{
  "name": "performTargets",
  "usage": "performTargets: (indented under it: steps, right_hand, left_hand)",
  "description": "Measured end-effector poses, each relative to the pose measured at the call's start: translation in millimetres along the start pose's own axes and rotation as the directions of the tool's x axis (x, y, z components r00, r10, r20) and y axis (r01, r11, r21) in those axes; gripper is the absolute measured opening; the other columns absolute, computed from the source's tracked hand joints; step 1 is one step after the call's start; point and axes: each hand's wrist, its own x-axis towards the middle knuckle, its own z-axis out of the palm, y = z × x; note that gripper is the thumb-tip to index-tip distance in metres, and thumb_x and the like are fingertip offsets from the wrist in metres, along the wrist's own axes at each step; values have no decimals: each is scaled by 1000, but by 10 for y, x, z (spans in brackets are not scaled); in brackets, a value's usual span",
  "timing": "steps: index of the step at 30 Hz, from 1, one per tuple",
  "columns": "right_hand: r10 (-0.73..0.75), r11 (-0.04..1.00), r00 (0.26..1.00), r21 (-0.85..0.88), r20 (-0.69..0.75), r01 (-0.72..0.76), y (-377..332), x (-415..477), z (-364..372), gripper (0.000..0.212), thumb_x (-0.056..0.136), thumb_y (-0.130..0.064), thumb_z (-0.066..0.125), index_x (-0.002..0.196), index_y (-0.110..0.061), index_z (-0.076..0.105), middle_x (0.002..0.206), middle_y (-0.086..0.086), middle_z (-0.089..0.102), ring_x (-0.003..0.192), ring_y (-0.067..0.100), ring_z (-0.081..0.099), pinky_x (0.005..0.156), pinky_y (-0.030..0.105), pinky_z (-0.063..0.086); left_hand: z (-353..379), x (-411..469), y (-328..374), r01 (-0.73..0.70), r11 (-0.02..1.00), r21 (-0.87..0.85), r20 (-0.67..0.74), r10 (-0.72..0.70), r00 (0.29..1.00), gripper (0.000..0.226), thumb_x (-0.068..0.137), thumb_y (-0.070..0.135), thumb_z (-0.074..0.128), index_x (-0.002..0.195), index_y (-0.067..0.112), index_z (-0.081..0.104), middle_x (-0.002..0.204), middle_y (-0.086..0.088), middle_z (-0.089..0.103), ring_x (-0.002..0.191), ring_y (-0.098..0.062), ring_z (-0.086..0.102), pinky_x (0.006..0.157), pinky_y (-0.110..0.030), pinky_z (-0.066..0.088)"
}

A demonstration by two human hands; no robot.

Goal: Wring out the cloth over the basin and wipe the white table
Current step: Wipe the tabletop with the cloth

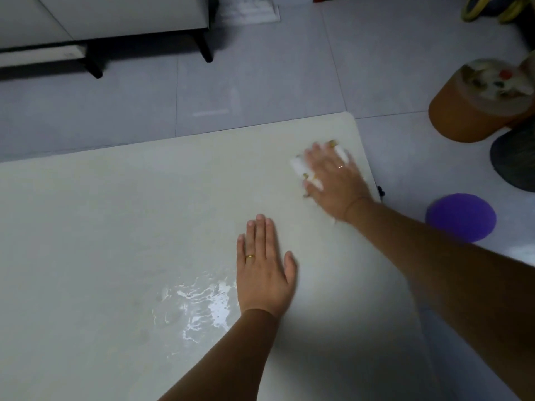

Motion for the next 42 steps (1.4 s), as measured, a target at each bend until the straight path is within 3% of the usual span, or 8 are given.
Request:
performTargets:
  steps: [4,6,10,13,17,23,32,42]
  right_hand:
    - [482,875,876,69,-12,-480,-15,425,15,64,97,-45,24,151,-17,6,160,4,2,147,25,-2,118,48,-4]
    - [569,818,822,91,14,-567,-391,590,20,65,96,-46,22,151,-14,4,160,6,-1,146,28,-5,117,51,-6]
    - [145,986,988,74,54,-148,-847,599,42,64,96,-48,26,151,-21,6,161,-1,-1,147,21,-8,117,46,-9]
    - [-108,994,991,22,73,107,-386,609,-23,62,97,-48,29,151,-25,9,160,-4,4,147,15,-1,119,43,-3]
    - [188,981,982,39,28,-189,359,697,-121,60,97,-46,29,150,-22,13,160,1,9,147,21,4,118,47,3]
    - [510,854,860,138,-36,-501,156,308,-45,63,97,-44,31,149,-13,15,159,11,12,144,33,11,116,54,11]
    - [446,892,894,65,44,-448,-187,-955,111,68,96,-46,32,150,-14,7,160,7,6,147,28,2,117,49,3]
    - [469,878,879,56,90,-475,-431,-2387,192,70,91,-48,29,150,-15,13,160,7,8,146,30,6,116,49,10]
  left_hand:
    - [5,8,-1,9,1000,19,13,-9,1000,67,93,41,26,151,8,18,159,-11,16,148,-24,9,121,-41,8]
    - [2,5,-5,11,1000,24,17,-11,1000,67,92,40,27,150,7,21,158,-12,18,147,-25,12,120,-41,10]
    - [-14,8,3,9,1000,6,15,-9,1000,67,90,38,31,149,6,25,157,-12,23,146,-26,17,117,-41,11]
    - [-13,10,2,5,1000,-12,11,-5,1000,67,89,37,34,148,5,28,156,-12,25,146,-26,18,117,-41,13]
    - [-18,15,0,6,1000,-6,24,-6,1000,67,89,37,34,149,6,27,157,-12,23,146,-25,17,117,-42,13]
    - [-33,12,-3,8,1000,18,39,-9,999,67,91,39,30,149,6,25,157,-12,23,146,-26,17,118,-41,11]
    - [-19,4,-23,4,1000,18,30,-5,1000,69,91,42,21,151,8,14,159,-11,13,148,-24,6,120,-39,3]
    - [-42,-200,76,-32,999,8,3,32,999,68,93,40,15,151,4,12,160,-14,10,148,-28,4,119,-39,-6]
